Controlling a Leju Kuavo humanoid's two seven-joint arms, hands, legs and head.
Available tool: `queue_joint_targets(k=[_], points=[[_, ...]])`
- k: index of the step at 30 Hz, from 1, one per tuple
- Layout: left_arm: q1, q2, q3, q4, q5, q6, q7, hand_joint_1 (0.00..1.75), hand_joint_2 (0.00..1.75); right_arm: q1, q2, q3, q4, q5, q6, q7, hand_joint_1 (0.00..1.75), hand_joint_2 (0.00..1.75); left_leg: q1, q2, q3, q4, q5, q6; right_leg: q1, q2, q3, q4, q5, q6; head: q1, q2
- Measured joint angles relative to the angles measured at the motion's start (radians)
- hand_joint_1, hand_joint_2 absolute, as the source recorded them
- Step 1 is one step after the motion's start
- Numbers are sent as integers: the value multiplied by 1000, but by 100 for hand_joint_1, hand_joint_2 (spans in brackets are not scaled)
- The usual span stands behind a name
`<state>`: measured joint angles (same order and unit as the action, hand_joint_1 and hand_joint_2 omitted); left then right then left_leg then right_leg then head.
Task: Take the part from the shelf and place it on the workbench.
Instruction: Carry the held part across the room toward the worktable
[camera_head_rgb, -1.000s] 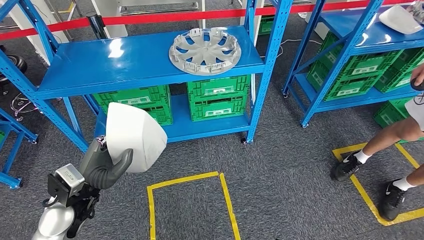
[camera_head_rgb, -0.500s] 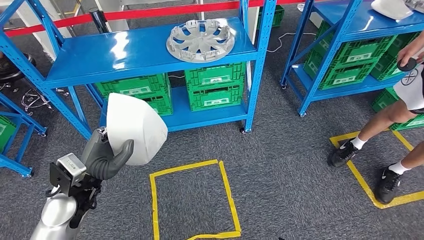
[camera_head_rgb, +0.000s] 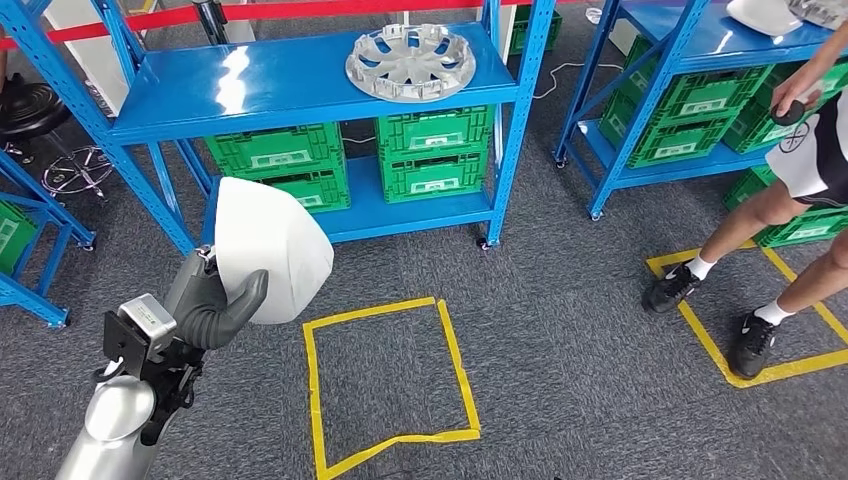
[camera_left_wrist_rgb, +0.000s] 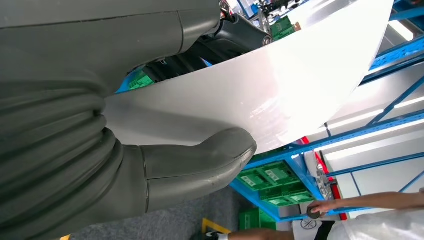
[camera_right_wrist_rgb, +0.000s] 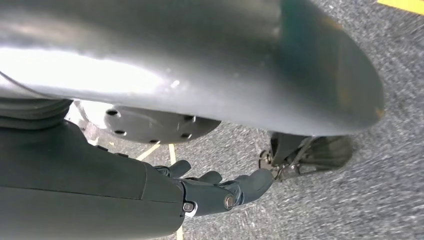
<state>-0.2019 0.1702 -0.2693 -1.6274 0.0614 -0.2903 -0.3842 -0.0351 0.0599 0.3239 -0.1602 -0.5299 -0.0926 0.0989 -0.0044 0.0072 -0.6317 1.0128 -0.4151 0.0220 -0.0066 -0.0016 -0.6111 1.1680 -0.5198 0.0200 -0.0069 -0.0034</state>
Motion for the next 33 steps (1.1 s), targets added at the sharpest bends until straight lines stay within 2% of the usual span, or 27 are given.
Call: queue_joint_targets(k=[1,2,3,5,6,7,8,10,11,12,13,14,15,17,18,19,21,22,24,25,26,27,28,29,30,31,33], points=[[0,0,0,0,0,0,0,175,175,-1,0,0,0,0,0,0,0,0,-1,0,-10,2,9,-4,4,0,52,-70,0,-7,-1,0],[-1,0,0,1,0,0,-1,175,175,-2,-1,0,0,0,0,-1,0,0,-1,1,-15,4,17,-9,7,0,85,-124,-5,-14,0,0],[-2,-1,0,1,0,0,-1,175,175,-2,-1,0,0,0,0,-1,0,0,0,2,-19,3,26,-15,11,1,99,-154,-12,-21,1,0],[-3,-1,-1,2,1,0,-3,175,175,-1,-1,0,0,-1,0,0,0,0,1,2,-21,-4,42,-28,11,0,89,-165,2,-34,5,0],[-4,0,-2,2,2,0,-4,175,175,-1,-1,0,0,-1,0,0,0,0,1,0,-27,-1,37,-34,9,-1,83,-169,12,-40,5,0],[-4,1,-2,3,3,0,-4,175,175,-1,0,-1,0,-2,0,0,0,0,2,-2,-36,16,13,-40,6,-3,75,-173,25,-46,4,0],[-4,3,-3,4,4,0,-5,175,175,-1,0,-1,0,-3,0,0,0,0,3,-4,-49,53,-29,-46,3,-4,64,-176,39,-50,3,0],[-5,5,-3,6,7,0,-5,175,175,-1,0,-1,0,-4,0,0,0,0,7,-5,-80,178,-133,-57,2,-5,36,-175,63,-54,0,0],[-5,5,-4,8,7,0,-5,175,175,0,0,-1,0,-5,0,-1,0,0,9,-5,-88,237,-163,-61,2,-6,21,-174,75,-53,0,0],[-5,5,-4,10,7,1,-5,175,175,0,0,-1,0,-6,0,-1,0,0,10,-5,-83,273,-169,-64,2,-7,5,-173,87,-52,0,0],[-6,5,-4,12,8,1,-5,175,175,0,0,-1,0,-8,0,-1,0,0,11,-5,-61,272,-155,-64,1,-7,-10,-172,99,-50,0,0],[-7,5,-4,13,8,2,-4,175,175,0,0,-2,0,-10,0,-2,0,0,11,-5,-21,236,-130,-64,1,-7,-26,-170,110,-47,0,0],[-10,5,-4,13,8,2,-4,175,175,-1,0,-2,0,-13,0,-2,0,0,12,-5,33,169,-113,-62,1,-8,-39,-168,121,-44,0,0],[-18,3,-6,14,7,3,-4,175,175,-1,0,-2,0,-18,-1,-4,0,0,7,-8,132,30,-118,-52,1,-8,-57,-165,140,-34,0,0],[-23,2,-6,15,7,3,-4,175,175,-1,0,-3,0,-19,-2,-5,0,0,5,-9,156,-11,-128,-45,2,-8,-60,-165,150,-28,0,0],[-27,1,-6,18,7,3,-4,175,175,-1,0,-4,0,-19,-2,-6,0,0,2,-11,160,-26,-132,-37,1,-8,-61,-168,159,-22,-1,0],[-33,0,-7,25,7,3,-3,175,175,0,-1,-5,0,-19,-3,-7,0,0,2,-9,146,-26,-117,-19,-1,-5,-65,-168,167,-10,-4,0],[-37,-1,-8,28,7,3,-3,175,175,1,-1,-5,0,-19,-3,-6,0,0,3,-7,138,-27,-107,-9,-2,-3,-73,-153,148,-4,-3,0],[-45,-4,-9,34,7,3,-3,175,175,1,-2,-6,0,-19,-2,-6,0,0,5,-2,119,-27,-85,5,-4,-1,-105,-60,59,6,0,0],[-47,-5,-9,38,7,3,-3,175,175,1,-2,-6,0,-19,-2,-6,0,0,5,-2,105,-26,-74,8,-4,0,-126,11,8,10,1,0],[-48,-6,-9,41,7,3,-3,175,175,1,-2,-7,0,-20,-1,-7,0,0,4,-2,90,-24,-61,8,-4,0,-141,78,-27,13,2,0],[-48,-7,-9,45,7,3,-3,175,175,1,-2,-7,0,-20,-1,-7,0,0,3,-2,73,-22,-50,8,-4,0,-144,123,-41,14,2,0],[-47,-9,-10,47,7,3,-3,175,175,1,-2,-8,0,-21,-1,-7,0,0,3,-2,55,-18,-39,7,-4,0,-129,133,-33,13,2,0],[-47,-10,-10,49,7,3,-3,175,175,1,-2,-8,0,-22,-1,-7,0,0,3,-2,39,-14,-29,4,-3,0,-94,104,-13,10,2,0],[-48,-11,-10,50,7,3,-3,175,175,0,-2,-9,0,-22,-1,-8,0,0,3,-2,25,-9,-21,2,-3,0,-41,41,7,6,2,0],[-48,-12,-10,50,7,3,-3,175,175,-1,-2,-10,0,-23,0,-8,0,0,2,-3,13,-5,-14,-2,-1,1,16,-36,11,1,2,0],[-51,-14,-10,51,7,3,-4,175,175,-2,-3,-12,0,-26,0,-11,0,0,1,-1,-2,0,0,-13,5,2,86,-144,4,-11,2,0]])
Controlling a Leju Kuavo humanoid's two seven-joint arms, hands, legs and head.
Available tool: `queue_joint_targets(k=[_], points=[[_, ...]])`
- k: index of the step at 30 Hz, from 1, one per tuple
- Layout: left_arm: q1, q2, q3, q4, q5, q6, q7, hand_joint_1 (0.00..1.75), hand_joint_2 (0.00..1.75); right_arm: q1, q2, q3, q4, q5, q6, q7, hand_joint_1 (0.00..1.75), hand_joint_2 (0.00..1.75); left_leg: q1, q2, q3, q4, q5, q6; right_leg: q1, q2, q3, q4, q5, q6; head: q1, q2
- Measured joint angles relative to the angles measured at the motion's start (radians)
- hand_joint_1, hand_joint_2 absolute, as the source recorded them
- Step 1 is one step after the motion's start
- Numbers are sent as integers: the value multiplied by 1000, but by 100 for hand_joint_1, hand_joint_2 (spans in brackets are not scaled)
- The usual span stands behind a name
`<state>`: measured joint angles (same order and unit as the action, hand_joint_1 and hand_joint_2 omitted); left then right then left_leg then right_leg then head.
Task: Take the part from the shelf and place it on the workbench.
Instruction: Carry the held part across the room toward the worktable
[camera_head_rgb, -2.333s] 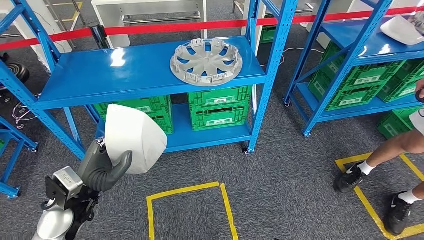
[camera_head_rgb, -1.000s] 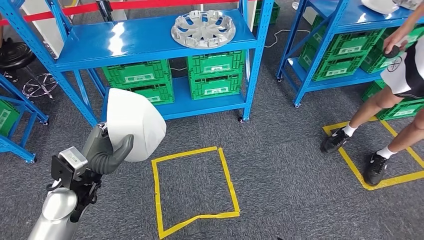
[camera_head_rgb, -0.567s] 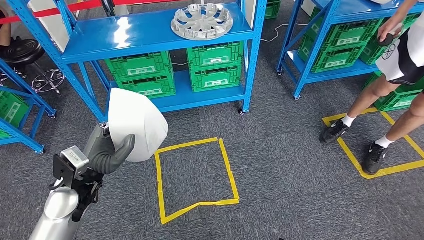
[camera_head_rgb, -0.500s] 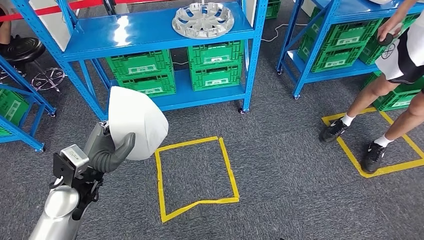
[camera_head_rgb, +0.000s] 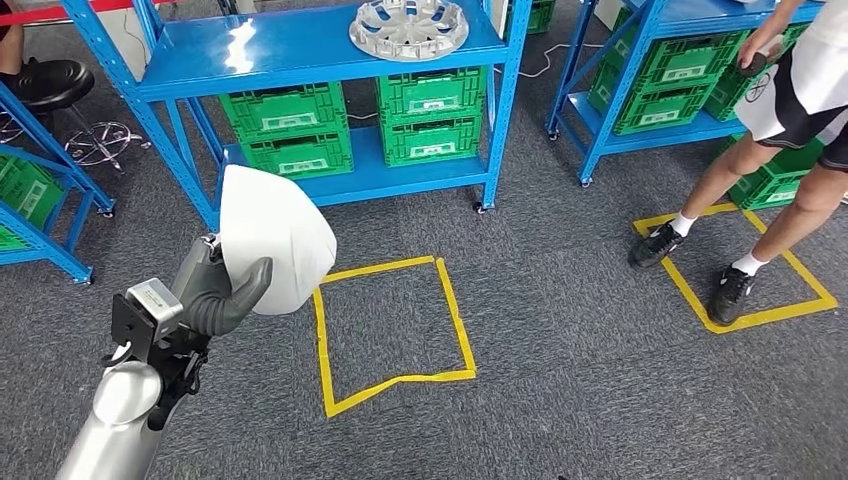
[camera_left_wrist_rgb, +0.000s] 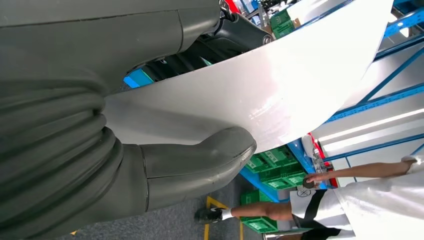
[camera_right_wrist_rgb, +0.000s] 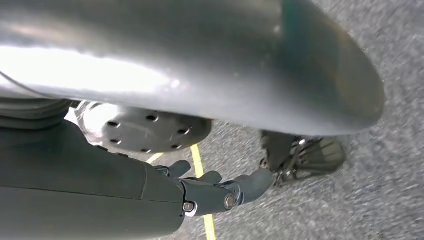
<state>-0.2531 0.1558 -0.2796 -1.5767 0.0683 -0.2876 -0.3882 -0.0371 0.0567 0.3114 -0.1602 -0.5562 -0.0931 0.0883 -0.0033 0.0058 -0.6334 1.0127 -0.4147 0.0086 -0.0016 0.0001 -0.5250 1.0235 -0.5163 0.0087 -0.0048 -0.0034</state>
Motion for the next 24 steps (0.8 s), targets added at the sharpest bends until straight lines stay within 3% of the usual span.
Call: queue_joint_targets(k=[3,4,6,8,9,10,11,13,15,16,18,19,20,21,23,24], points=[[-5,-3,-2,1,0,0,0,175,175,1,0,-4,0,-5,0,-1,0,0,2,0,-8,-2,18,-19,2,-2,-5,-24,9,-20,2,0],[-6,-3,-2,2,0,0,0,175,175,1,0,-5,0,-6,0,-2,0,0,3,-1,-14,8,5,-25,0,-4,-11,-26,20,-28,1,0],[-9,-3,-3,5,0,0,-1,175,175,0,0,-7,0,-8,0,-4,0,0,6,-3,-41,82,-73,-36,-4,-8,-31,-31,44,-39,-2,0],[-11,-2,-4,9,0,0,0,175,175,0,0,-8,0,-10,-1,-8,0,0,9,-3,-72,209,-163,-45,-4,-8,-60,-31,67,-43,-4,0],[-11,-2,-5,11,0,0,0,175,175,0,0,-9,0,-11,-1,-11,0,0,10,-3,-76,258,-180,-48,-4,-9,-76,-30,78,-42,-4,0],[-11,-2,-5,13,0,0,0,175,175,0,0,-10,0,-11,-1,-12,0,0,10,-3,-66,279,-174,-50,-4,-10,-92,-29,90,-41,-4,0],[-11,-2,-6,14,0,0,-1,175,175,0,0,-10,0,-11,-1,-13,0,0,11,-3,-39,266,-150,-50,-4,-11,-108,-27,102,-39,-4,0],[-13,-2,-6,15,0,0,-1,175,175,0,0,-12,0,-10,0,-14,0,0,11,-3,62,147,-114,-46,-4,-11,-136,-22,125,-33,-4,0],[-17,-2,-7,14,1,0,-1,175,175,0,0,-12,0,-9,1,-13,0,0,6,-4,153,14,-129,-34,-2,-11,-150,-20,145,-23,-4,0],[-19,-2,-8,13,1,0,-2,175,175,0,0,-12,0,-8,1,-12,0,0,3,-5,171,-19,-139,-26,-2,-11,-153,-22,156,-16,-6,0],[-21,-2,-10,14,2,0,-2,175,175,1,0,-12,0,-8,2,-10,0,0,1,-4,162,-29,-129,-9,-4,-11,-155,-28,173,-3,-9,0],[-22,-3,-11,14,2,0,-1,175,175,2,0,-12,0,-8,2,-9,0,0,2,-3,153,-29,-120,1,-6,-10,-162,-23,165,3,-10,0],[-24,-4,-11,15,2,0,-1,175,175,3,0,-12,0,-8,2,-8,0,0,4,-2,142,-31,-109,9,-7,-7,-174,0,137,8,-8,0],[-25,-4,-12,15,2,0,-1,175,175,3,0,-12,0,-8,2,-8,0,0,6,0,129,-32,-97,16,-8,-6,-191,43,92,12,-7,0],[-25,-5,-12,16,5,-4,-2,175,175,3,0,-12,0,-7,6,-9,0,0,6,0,101,-31,-76,21,-9,-4,-228,175,-4,18,-3,0],[-24,-5,-12,17,8,-7,-3,175,175,3,0,-12,0,-7,9,-10,0,0,6,0,88,-30,-64,20,-10,-3,-239,236,-25,20,-2,0]])
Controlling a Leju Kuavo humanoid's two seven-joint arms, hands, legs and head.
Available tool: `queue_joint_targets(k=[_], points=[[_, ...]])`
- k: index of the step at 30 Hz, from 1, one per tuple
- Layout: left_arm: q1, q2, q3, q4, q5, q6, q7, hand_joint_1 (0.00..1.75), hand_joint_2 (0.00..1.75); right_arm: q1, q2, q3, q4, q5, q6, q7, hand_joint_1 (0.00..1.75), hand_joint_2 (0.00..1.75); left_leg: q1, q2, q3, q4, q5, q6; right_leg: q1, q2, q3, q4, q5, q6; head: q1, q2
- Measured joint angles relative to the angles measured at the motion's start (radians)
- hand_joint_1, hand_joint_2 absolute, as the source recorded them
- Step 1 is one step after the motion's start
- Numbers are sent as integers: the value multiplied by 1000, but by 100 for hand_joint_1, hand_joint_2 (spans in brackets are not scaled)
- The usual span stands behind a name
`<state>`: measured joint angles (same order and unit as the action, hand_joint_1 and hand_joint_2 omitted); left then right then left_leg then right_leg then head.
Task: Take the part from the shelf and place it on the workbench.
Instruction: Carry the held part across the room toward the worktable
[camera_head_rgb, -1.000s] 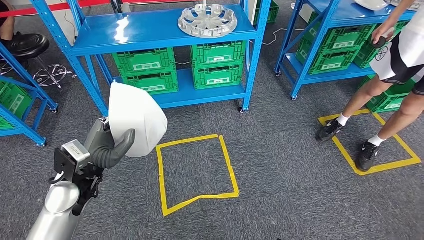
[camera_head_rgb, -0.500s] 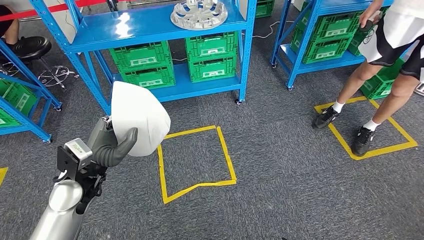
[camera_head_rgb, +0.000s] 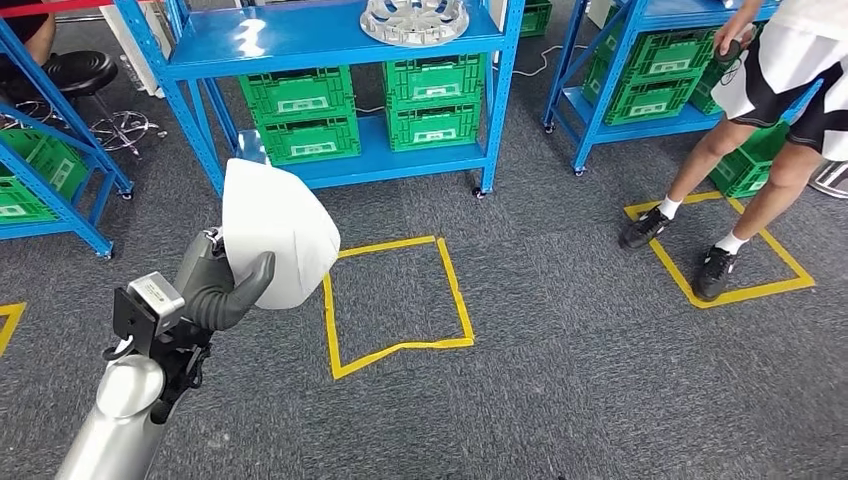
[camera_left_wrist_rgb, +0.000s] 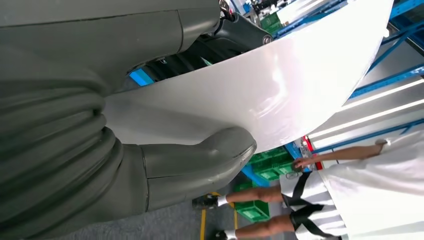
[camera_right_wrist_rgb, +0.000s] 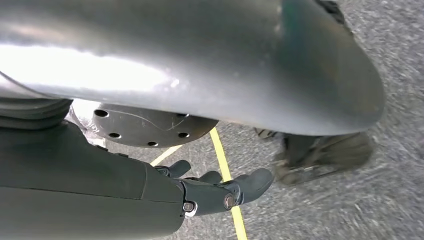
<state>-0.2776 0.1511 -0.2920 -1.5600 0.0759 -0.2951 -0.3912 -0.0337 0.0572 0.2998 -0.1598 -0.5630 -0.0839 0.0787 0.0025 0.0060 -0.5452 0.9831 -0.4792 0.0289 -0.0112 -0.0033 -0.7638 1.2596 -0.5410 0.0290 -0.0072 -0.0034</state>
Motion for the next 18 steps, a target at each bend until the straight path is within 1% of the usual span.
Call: queue_joint_targets(k=[1,2,3,4,5,6,7,8,9,12,14,18], points=[[1,0,0,1,2,-4,-1,175,175,0,0,0,0,1,3,-1,0,0,0,0,-13,2,11,-1,0,0,2,37,4,1,0,0],[2,0,-1,1,3,-6,-2,175,175,0,0,0,0,1,6,-2,0,0,0,1,-26,5,21,-4,0,0,22,38,26,0,1,0],[2,0,-1,1,4,-8,-3,175,175,0,0,0,0,1,7,-2,0,0,0,1,-39,9,29,-7,0,0,62,0,52,-2,1,0],[2,0,-1,1,4,-8,-4,175,175,-1,0,0,0,2,8,-3,0,0,0,1,-50,15,35,-11,0,0,117,-69,62,-6,2,0],[2,1,-2,1,4,-8,-4,175,175,-2,-1,0,0,2,8,-3,0,0,-1,1,-60,20,40,-15,2,0,172,-145,57,-11,2,0],[2,1,-2,1,4,-8,-5,175,175,-3,-1,0,0,2,8,-3,0,0,-2,1,-66,25,44,-20,3,1,212,-204,45,-16,2,0],[1,2,-2,1,4,-8,-6,175,175,-4,-1,0,0,2,9,-4,0,0,-3,1,-70,28,48,-26,5,1,232,-239,31,-22,1,0],[0,2,-2,0,5,-8,-7,175,175,-4,-1,0,0,2,9,-4,0,0,-4,2,-72,28,52,-31,7,1,237,-251,27,-26,1,0],[0,3,-3,1,5,-9,-8,175,175,-3,-1,0,0,2,9,-4,0,0,-4,2,-72,27,51,-29,7,1,234,-252,29,-28,0,0],[1,5,-6,0,5,-12,-11,175,175,-1,0,0,0,11,11,-14,0,0,-5,1,-77,23,46,-11,7,-1,231,-256,38,-32,0,0],[1,8,-6,-2,6,-16,-13,175,175,0,0,1,0,19,17,-27,0,0,-5,1,-79,20,48,-11,7,-1,229,-255,42,-35,0,0],[3,8,-6,-4,12,-23,-18,175,175,0,1,3,0,20,27,-38,0,0,-6,0,-80,19,53,-10,8,-2,227,-254,46,-37,0,0]])
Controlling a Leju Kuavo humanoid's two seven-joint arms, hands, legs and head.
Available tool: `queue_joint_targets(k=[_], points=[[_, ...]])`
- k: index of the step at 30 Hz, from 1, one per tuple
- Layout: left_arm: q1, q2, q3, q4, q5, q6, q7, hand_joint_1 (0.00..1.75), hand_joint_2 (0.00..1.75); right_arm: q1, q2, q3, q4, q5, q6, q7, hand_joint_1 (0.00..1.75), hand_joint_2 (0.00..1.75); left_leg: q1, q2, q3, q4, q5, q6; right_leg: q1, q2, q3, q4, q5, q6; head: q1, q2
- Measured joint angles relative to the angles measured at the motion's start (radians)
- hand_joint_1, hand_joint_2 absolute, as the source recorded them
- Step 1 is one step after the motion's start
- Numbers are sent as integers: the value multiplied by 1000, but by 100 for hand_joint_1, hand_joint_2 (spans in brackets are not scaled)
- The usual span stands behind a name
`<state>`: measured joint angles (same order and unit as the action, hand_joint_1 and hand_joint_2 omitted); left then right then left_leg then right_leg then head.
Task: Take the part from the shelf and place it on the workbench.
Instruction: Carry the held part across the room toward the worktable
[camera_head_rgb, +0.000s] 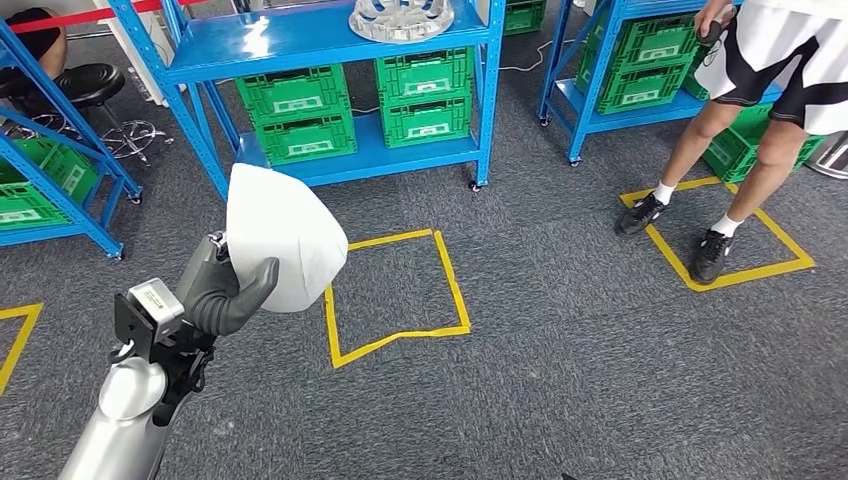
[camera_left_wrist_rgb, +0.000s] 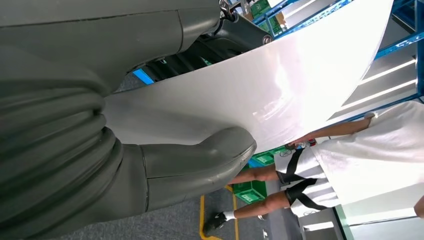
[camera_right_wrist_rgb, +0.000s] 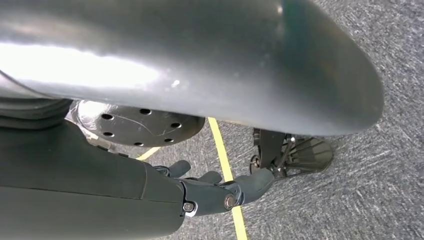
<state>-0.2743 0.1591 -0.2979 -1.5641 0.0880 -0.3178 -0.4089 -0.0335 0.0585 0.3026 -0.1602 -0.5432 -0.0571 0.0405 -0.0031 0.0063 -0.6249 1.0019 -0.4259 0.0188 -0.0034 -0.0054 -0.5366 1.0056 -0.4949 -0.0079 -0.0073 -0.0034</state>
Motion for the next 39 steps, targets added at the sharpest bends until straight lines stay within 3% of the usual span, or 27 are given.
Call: queue_joint_targets(k=[5,7,8,10,11,12,13,15,16,17,19,21,22,23,25,27,28,29,32,33,35,36,37,39], points=[[0,0,0,-1,1,-4,0,175,175,-1,1,1,0,0,1,-1,0,0,2,-3,0,-6,21,-1,3,-6,2,-3,0,8,0,0],[-1,-2,0,-3,1,-7,0,175,175,-1,0,1,0,0,1,-2,0,0,9,-8,7,-21,33,-3,4,-5,-4,15,-18,16,3,0],[-2,-3,0,-4,1,-8,0,175,175,-1,0,1,0,0,2,-2,0,0,14,-11,9,-28,40,-3,3,-3,-19,51,-44,21,5,0],[-1,-4,0,-4,1,-9,0,175,175,0,0,2,0,-1,2,-2,0,0,16,-22,1,-28,45,-1,-4,1,-75,174,-116,31,9,0],[1,-5,0,-3,1,-10,1,175,175,0,0,2,0,-1,2,-2,0,0,16,-28,-4,-26,46,-2,-8,2,-104,234,-142,36,10,0],[4,-5,0,-3,1,-10,1,175,175,1,0,2,0,-1,2,-2,0,0,17,-37,-10,-23,47,-3,-11,2,-118,264,-148,41,10,0],[6,-5,0,-3,1,-11,2,175,175,1,0,3,0,-1,2,-2,0,0,18,-46,-17,-17,49,-6,-13,4,-113,257,-136,44,11,0],[9,-5,0,-3,1,-12,2,175,175,0,0,3,0,-1,2,-2,0,0,22,-65,-34,0,51,-13,-20,18,-53,136,-76,48,11,0],[10,-5,0,-4,0,-12,2,175,175,0,0,3,0,0,2,-2,0,0,23,-74,-41,7,51,-19,-20,38,-25,80,-55,48,11,0],[11,-5,0,-5,0,-12,2,175,175,0,0,3,0,0,2,-2,0,0,22,-83,-47,15,51,-26,-20,55,-7,41,-43,41,12,0],[13,-5,1,-8,0,-12,0,175,175,1,0,4,0,0,2,-2,0,0,20,-100,-53,16,54,-40,-14,68,-7,33,-41,23,12,0],[17,-3,3,-12,0,-13,-1,175,175,0,1,4,0,-1,2,-2,0,0,21,-107,-62,13,59,-52,-15,45,-9,30,-30,1,13,0],[19,-1,5,-13,0,-13,-1,175,175,-1,1,4,0,-1,2,-2,0,0,21,-95,-70,24,50,-56,-16,34,-10,28,-24,-7,12,0],[20,1,7,-14,0,-13,-1,175,175,0,1,4,0,-1,2,-3,0,0,20,-74,-86,56,27,-59,-18,22,-13,26,-18,-14,10,0],[22,2,8,-15,0,-13,-1,175,175,3,1,4,0,-2,2,-2,0,0,19,-29,-134,183,-54,-64,-16,-4,-19,25,-13,-20,4,0],[26,1,8,-14,0,-15,-1,175,175,7,1,4,0,-2,2,-2,0,0,20,-14,-168,300,-111,-68,-15,-33,-25,26,-10,-19,2,0],[28,2,8,-14,-1,-15,-1,175,175,7,1,4,0,-2,2,-2,0,0,20,-11,-159,307,-114,-68,-14,-48,-27,27,-10,-18,3,0],[29,2,8,-14,-1,-15,-1,175,175,7,1,4,0,-2,2,-2,0,0,20,-6,-128,271,-99,-67,-14,-61,-28,27,-9,-17,2,0],[27,1,8,-17,-2,-16,-1,175,175,4,2,4,0,-2,3,-3,0,0,15,42,3,74,-44,-55,-10,-94,-25,29,-12,-5,3,0],[27,1,9,-18,-3,-16,-1,175,175,3,1,4,0,-3,3,-3,0,0,12,52,21,42,-39,-48,-8,-102,-23,28,-12,2,4,0],[27,1,9,-20,-6,-16,-1,175,175,1,1,4,0,-3,3,-3,0,0,8,41,21,32,-35,-35,-6,-119,-18,24,-10,17,4,0],[28,1,10,-21,-7,-17,-1,175,175,-1,1,4,0,-3,3,-3,0,0,10,30,20,29,-32,-28,-8,-120,-15,23,-11,24,5,0],[27,1,10,-22,-8,-17,-1,175,175,-2,1,4,0,-3,3,-3,0,0,12,20,19,26,-28,-21,-10,-104,-17,29,-18,31,5,0],[25,-1,10,-24,-9,-17,-1,175,175,-3,1,4,0,-3,3,-3,0,0,18,0,18,20,-21,-9,-14,-44,-49,101,-65,40,8,0]])
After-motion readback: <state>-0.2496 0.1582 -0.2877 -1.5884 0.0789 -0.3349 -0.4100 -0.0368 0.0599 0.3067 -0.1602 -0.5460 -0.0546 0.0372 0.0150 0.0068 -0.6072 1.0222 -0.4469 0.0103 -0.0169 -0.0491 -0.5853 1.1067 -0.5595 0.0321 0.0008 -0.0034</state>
